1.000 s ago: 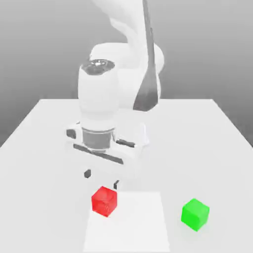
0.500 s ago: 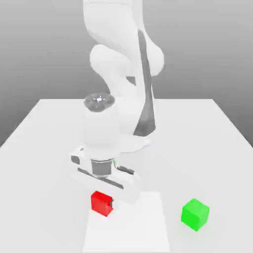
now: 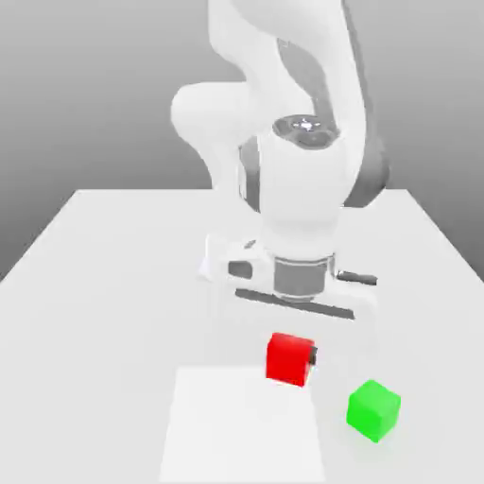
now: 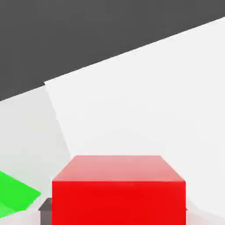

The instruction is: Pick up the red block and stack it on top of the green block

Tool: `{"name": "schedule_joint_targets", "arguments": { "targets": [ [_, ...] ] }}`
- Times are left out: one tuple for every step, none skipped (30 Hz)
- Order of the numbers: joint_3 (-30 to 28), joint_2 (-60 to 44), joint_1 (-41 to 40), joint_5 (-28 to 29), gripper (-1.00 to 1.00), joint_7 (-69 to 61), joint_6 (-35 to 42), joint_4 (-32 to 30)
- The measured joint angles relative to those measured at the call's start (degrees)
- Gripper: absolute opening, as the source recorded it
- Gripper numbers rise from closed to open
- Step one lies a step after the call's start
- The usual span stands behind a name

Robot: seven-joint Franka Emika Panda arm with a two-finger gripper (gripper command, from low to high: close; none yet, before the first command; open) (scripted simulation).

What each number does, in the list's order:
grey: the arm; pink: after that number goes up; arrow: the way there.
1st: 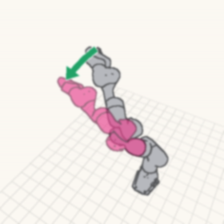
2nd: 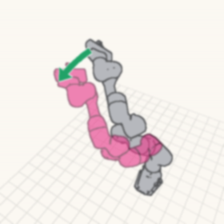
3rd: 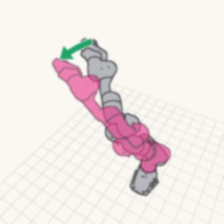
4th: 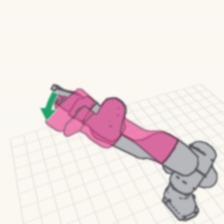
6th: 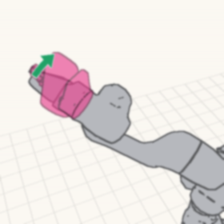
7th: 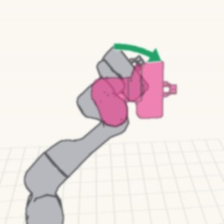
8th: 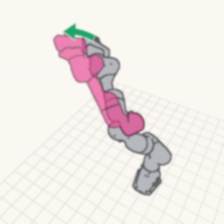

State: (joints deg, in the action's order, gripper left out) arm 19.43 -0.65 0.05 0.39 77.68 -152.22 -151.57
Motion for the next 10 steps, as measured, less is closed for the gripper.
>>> {"name": "schedule_joint_targets", "arguments": {
  "targets": [
    [1.3, -0.3, 2.3, 0.3, -1.0, 1.2, 0.7, 1.0],
    [1.4, -1.4, 4.2, 1.2, -1.0, 2.5, 0.2, 1.6],
    [0.9, -3.0, 3.6, 2.5, -1.0, 3.6, -0.9, 1.9],
    [0.3, -4.8, 3.8, 4.0, -1.0, 4.9, -2.4, 2.2],
    [-0.4, -6.7, 4.2, 5.7, -1.0, 6.2, -4.0, 2.3],
    [-1.4, -8.6, 4.9, 7.4, -1.0, 7.5, -5.7, 2.5],
    [-2.5, -10.7, 5.6, 9.2, -1.0, 8.8, -7.5, 2.6],
    [-3.0, -11.7, 6.0, 10.1, 1.0, 9.4, -8.3, 2.7],
    [-3.0, -11.7, 6.0, 10.1, 1.0, 9.4, -8.3, 2.7],
    [-3.0, -11.7, 6.0, 10.1, 1.0, 9.4, -8.3, 2.7]
  ]
}}
